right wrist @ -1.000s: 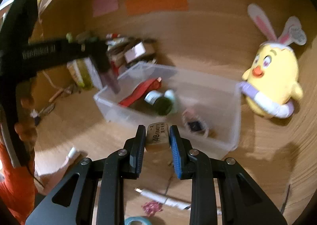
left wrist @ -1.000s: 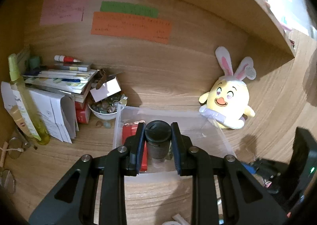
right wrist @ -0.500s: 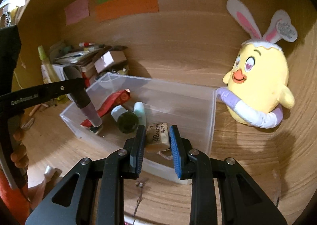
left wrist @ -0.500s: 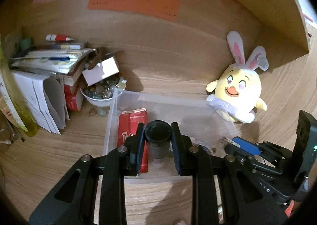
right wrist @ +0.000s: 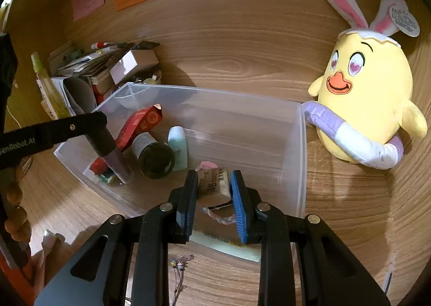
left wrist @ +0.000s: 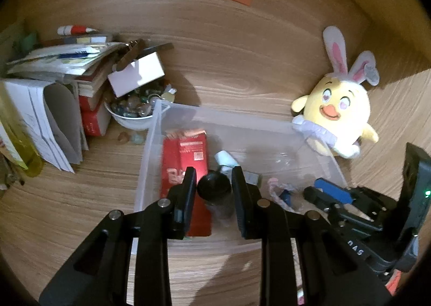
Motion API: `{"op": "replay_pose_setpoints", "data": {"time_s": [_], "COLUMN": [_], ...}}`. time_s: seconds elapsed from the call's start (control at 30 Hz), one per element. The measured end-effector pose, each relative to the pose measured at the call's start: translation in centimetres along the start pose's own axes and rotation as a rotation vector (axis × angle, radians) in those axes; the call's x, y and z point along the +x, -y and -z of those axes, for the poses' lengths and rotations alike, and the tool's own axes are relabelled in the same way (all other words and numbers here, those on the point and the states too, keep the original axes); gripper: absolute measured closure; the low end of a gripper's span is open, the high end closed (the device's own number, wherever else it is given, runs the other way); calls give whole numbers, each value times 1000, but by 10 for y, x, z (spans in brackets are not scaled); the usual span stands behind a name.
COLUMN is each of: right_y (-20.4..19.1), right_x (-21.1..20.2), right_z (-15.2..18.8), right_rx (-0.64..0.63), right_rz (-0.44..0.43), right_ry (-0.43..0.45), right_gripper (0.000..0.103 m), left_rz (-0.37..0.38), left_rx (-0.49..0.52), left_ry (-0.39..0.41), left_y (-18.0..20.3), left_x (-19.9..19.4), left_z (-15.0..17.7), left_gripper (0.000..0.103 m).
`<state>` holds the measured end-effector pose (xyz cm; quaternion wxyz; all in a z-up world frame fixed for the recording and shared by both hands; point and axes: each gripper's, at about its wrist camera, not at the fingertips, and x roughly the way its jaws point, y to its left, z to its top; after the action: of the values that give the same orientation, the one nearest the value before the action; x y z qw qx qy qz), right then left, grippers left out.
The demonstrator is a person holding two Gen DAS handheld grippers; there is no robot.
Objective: Organize objects
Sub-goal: 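Lower the dark tube into the bin with the left tool while the right tool drops the eraser there, then grasp the pink-white bottle with the left tool while the right tool grasps the blue tape roll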
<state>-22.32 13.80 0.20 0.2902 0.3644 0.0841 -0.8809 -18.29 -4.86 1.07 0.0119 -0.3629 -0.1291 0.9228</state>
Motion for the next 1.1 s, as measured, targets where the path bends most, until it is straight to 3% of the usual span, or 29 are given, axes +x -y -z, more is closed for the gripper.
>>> {"op": "replay_pose_setpoints", "data": {"time_s": [0.07,0.17,0.3,0.67,0.93,1.1], "right_y": [0,-1,-4,-15,-15,-13], "right_x": [-1,-2,-8,-41,-59,-71], "right_z": [0,0,1,5,18,30], "right_rx": [-4,-14,-24,-58,-61,-52], "right_rz": [12,21,37,44,52,46], "right_ry": [3,2,18,76,76,71], "right_gripper": [80,79,60,27,26,25], "left_rz": [-2,-7,-19,-48,-67,-76], "left_rx": [8,10,30,81,111,123], "left_ry": [-1,10,42,91,72,43], "left_y": [0,0,2,11,14,14], "left_x": [-1,-7,-19,-51,-65,-74], "left_z": [1,3,6,18,36,50], "left_gripper": [77,64,51,25,11,10]}}
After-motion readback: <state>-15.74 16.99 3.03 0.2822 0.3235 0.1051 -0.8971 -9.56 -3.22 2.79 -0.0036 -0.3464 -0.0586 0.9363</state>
